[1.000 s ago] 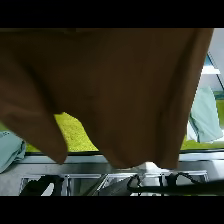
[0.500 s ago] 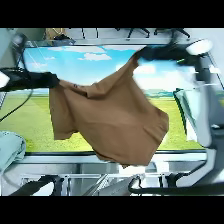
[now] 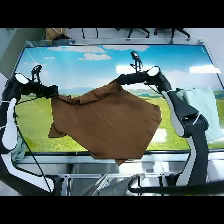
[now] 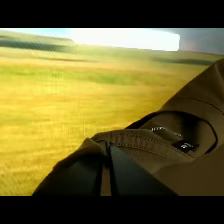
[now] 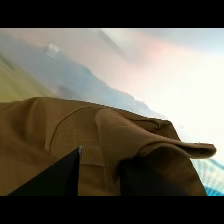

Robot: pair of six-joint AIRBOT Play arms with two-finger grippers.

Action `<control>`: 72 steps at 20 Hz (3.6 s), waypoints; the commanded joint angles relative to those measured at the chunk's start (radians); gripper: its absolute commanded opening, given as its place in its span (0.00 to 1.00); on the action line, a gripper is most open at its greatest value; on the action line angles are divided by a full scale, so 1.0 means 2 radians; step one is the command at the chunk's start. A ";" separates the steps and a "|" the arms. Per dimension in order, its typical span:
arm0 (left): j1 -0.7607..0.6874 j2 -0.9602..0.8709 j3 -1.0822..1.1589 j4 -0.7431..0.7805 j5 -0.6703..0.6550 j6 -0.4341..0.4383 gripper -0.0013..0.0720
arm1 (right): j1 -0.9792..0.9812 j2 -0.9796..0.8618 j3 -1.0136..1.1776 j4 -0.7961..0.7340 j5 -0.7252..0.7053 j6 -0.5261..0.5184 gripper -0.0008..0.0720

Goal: Fold the shirts.

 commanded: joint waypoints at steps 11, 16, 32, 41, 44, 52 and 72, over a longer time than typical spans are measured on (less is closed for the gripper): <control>0.084 -0.020 -0.024 0.001 -0.194 0.023 0.97 | -0.189 0.225 -0.142 -0.206 0.278 0.189 0.40; 0.109 0.004 -0.133 -0.051 -0.174 0.046 0.97 | -0.279 0.342 -0.369 -0.206 0.242 0.202 0.70; 0.105 0.047 -0.163 -0.101 -0.160 0.060 0.04 | -0.237 0.244 -0.534 -0.012 0.016 0.010 0.14; 0.114 0.156 -0.327 -0.103 -0.131 0.038 0.04 | -0.189 0.088 -0.209 0.057 0.006 -0.021 0.04; 0.114 0.188 -0.372 -0.103 -0.087 0.040 0.04 | -0.152 0.021 -0.128 0.057 0.031 -0.005 0.05; 0.115 0.189 -0.296 -0.086 -0.142 0.039 0.93 | -0.200 0.060 -0.123 0.060 0.147 0.014 0.54; 0.114 0.179 -0.368 -0.080 -0.084 0.039 0.93 | -0.189 0.401 -0.644 -0.036 0.058 0.054 0.52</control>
